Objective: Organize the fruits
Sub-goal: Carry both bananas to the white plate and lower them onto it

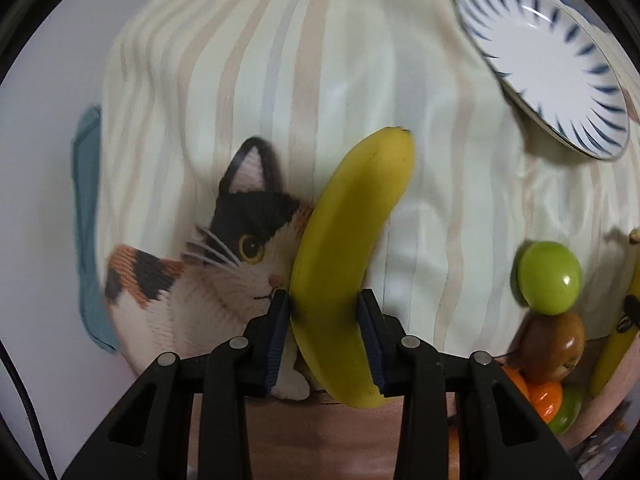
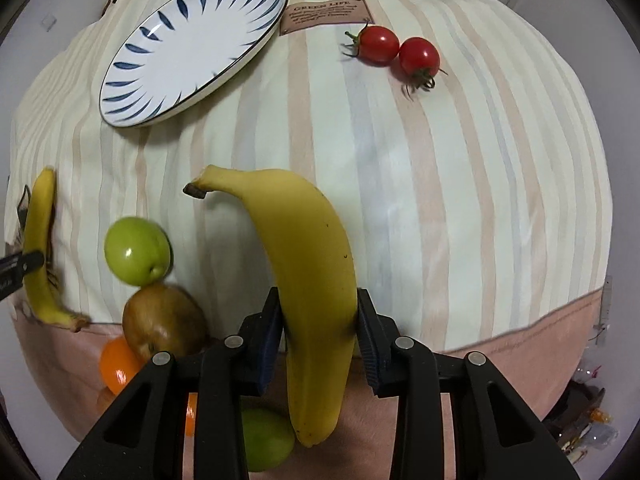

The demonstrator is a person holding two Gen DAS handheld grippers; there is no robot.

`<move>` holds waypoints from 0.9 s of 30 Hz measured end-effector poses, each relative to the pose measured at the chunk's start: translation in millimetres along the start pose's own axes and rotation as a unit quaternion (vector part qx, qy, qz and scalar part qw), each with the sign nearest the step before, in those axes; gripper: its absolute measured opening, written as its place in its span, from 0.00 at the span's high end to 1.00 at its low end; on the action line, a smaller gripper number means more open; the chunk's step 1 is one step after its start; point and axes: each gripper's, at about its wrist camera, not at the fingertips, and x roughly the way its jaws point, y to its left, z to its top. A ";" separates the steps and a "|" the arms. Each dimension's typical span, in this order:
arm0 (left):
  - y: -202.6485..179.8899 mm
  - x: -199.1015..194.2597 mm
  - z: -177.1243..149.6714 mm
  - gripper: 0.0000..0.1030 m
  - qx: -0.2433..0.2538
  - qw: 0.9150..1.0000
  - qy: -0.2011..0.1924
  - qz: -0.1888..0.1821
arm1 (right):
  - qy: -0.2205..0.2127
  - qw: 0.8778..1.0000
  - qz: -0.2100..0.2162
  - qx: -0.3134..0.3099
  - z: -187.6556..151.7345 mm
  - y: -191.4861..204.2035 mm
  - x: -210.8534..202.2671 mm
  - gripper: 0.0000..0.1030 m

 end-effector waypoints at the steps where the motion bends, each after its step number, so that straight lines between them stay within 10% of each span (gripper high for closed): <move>1: 1.3 10.9 4.2 0.65 -0.002 1.000 0.003 0.002 | 0.005 1.000 0.002 0.002 -1.5 -0.8 1.1 0.64; 10: 20.9 37.4 -15.8 0.68 -0.016 1.000 0.001 0.012 | 0.028 1.000 0.013 0.005 -9.9 -11.5 1.1 0.59; 27: 54.7 -48.7 -64.1 0.69 -0.008 0.995 -0.088 -0.053 | -0.025 0.999 0.036 0.015 -52.6 12.5 -30.1 0.64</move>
